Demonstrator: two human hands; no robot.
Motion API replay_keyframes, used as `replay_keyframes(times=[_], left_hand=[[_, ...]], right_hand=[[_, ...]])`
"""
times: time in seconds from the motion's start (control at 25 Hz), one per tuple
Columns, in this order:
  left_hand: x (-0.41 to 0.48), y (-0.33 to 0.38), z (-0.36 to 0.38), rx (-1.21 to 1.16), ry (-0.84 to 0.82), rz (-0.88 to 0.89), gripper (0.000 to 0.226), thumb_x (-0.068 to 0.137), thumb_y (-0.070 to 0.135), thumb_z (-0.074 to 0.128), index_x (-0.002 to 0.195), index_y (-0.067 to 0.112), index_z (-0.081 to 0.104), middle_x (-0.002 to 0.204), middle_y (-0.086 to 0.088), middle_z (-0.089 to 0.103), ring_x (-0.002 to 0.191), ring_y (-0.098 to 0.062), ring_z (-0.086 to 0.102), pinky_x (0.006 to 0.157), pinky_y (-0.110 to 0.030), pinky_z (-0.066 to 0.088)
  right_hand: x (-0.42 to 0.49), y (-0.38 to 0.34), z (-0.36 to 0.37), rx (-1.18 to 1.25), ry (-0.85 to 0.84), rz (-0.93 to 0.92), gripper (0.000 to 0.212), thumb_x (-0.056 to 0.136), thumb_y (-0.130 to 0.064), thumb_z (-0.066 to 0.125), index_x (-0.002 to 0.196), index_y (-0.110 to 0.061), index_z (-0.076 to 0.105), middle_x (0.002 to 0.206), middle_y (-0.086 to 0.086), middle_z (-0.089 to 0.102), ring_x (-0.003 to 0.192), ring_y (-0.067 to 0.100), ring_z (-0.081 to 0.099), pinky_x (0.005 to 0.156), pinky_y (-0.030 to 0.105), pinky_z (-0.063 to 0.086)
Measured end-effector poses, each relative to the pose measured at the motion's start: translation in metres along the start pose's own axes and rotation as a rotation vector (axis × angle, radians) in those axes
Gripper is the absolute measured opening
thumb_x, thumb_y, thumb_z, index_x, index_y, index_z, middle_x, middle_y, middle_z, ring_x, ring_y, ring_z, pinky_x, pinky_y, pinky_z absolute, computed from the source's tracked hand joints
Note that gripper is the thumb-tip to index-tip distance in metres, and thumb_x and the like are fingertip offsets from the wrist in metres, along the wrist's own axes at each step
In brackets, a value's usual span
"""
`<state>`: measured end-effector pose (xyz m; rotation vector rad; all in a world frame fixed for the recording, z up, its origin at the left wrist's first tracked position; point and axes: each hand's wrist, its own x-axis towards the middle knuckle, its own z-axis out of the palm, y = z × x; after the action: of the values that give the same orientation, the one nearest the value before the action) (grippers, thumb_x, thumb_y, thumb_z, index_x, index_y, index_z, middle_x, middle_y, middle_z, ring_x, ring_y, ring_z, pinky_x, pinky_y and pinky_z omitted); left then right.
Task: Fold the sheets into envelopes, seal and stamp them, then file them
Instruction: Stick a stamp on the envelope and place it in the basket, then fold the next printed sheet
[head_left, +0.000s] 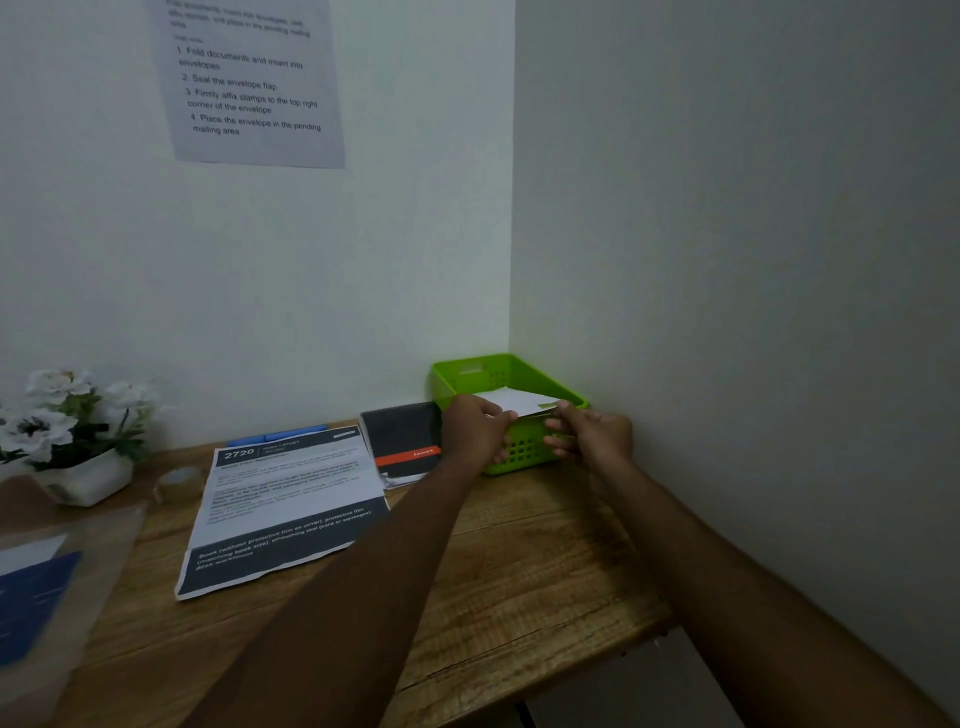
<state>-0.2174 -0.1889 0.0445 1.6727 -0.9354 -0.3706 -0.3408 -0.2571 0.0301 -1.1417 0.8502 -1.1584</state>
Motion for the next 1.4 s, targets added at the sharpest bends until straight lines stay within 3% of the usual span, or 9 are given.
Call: replay_keyframes(times=[0.08,0.28,0.44,0.6,0.8,1.0,1.12,1.2,1.4], left_hand=[[0.004,-0.005,-0.002,0.062,0.041,0.022,0.017,0.084,0.019,0.070,0.086,0.002,0.065,0.056,-0.008,0.062,0.030,-0.009,0.052,0.032,-0.016,0.039],[0.005,-0.011,-0.006,0.122,0.076,0.067,0.027,0.081,0.025,0.073,0.099,0.007,0.063,0.083,-0.012,0.068,0.056,-0.023,0.068,0.048,-0.027,0.052],[-0.007,-0.020,-0.010,0.077,0.086,0.149,0.020,0.082,0.012,0.070,0.101,0.006,0.064,0.068,-0.009,0.064,0.038,-0.005,0.056,0.037,-0.017,0.044],[-0.023,-0.030,-0.025,0.105,0.076,0.277,0.014,0.082,0.007,0.067,0.097,0.006,0.067,0.065,-0.018,0.064,0.046,-0.018,0.055,0.052,-0.028,0.048],[-0.044,-0.047,-0.058,0.127,0.037,0.293,0.007,0.084,0.008,0.064,0.089,0.004,0.068,0.060,-0.014,0.063,0.034,-0.004,0.051,0.036,-0.019,0.041],[-0.060,-0.065,-0.111,0.226,0.100,0.265,0.008,0.084,0.016,0.067,0.090,0.012,0.069,0.060,-0.004,0.064,0.043,-0.004,0.059,0.047,-0.020,0.050],[-0.064,-0.079,-0.151,0.340,0.153,0.213,0.010,0.085,0.020,0.066,0.093,0.014,0.069,0.072,-0.004,0.068,0.063,-0.014,0.065,0.068,-0.030,0.056],[-0.067,-0.089,-0.178,0.413,0.183,0.174,0.014,0.086,0.020,0.066,0.097,0.013,0.069,0.080,-0.006,0.070,0.071,-0.015,0.064,0.073,-0.029,0.053],[-0.084,-0.116,-0.235,0.670,0.069,0.180,0.024,0.085,0.022,0.065,0.108,0.014,0.064,0.111,-0.004,0.064,0.098,-0.014,0.056,0.083,-0.025,0.042]], right_hand=[[0.001,0.002,-0.001,-0.052,0.006,0.006,0.018,0.091,-0.018,0.065,0.093,0.000,0.067,0.067,0.007,0.068,0.036,0.007,0.059,0.036,0.017,0.046],[-0.001,0.008,-0.005,-0.152,0.020,0.003,0.019,0.090,-0.022,0.067,0.090,-0.004,0.066,0.070,0.006,0.067,0.035,0.006,0.057,0.037,0.018,0.046],[-0.010,0.015,-0.001,-0.186,-0.013,-0.001,0.016,0.091,-0.021,0.065,0.085,-0.006,0.065,0.069,0.005,0.067,0.036,0.007,0.057,0.037,0.017,0.045],[-0.024,0.019,0.012,-0.245,-0.059,-0.041,0.020,0.091,-0.022,0.066,0.074,-0.011,0.065,0.067,0.004,0.068,0.037,0.007,0.058,0.037,0.017,0.045],[-0.049,0.022,0.041,-0.301,-0.206,-0.078,0.023,0.091,-0.020,0.066,0.070,-0.011,0.065,0.065,0.002,0.068,0.038,0.007,0.059,0.037,0.016,0.043],[-0.084,0.035,0.084,-0.431,-0.427,-0.217,0.019,0.090,-0.021,0.067,0.072,-0.015,0.070,0.068,0.001,0.070,0.045,0.008,0.063,0.042,0.017,0.043],[-0.103,0.049,0.110,-0.616,-0.564,-0.399,0.013,0.087,-0.020,0.069,0.078,-0.012,0.074,0.073,0.001,0.072,0.058,0.004,0.062,0.056,0.019,0.046],[-0.115,0.059,0.125,-0.761,-0.642,-0.463,0.009,0.087,-0.023,0.068,0.089,-0.019,0.075,0.087,-0.005,0.072,0.074,0.002,0.062,0.069,0.023,0.049],[-0.132,0.077,0.141,-1.135,-0.773,-0.572,0.042,0.088,-0.043,0.062,0.127,-0.030,0.058,0.141,-0.005,0.053,0.126,0.013,0.049,0.105,0.038,0.040]])
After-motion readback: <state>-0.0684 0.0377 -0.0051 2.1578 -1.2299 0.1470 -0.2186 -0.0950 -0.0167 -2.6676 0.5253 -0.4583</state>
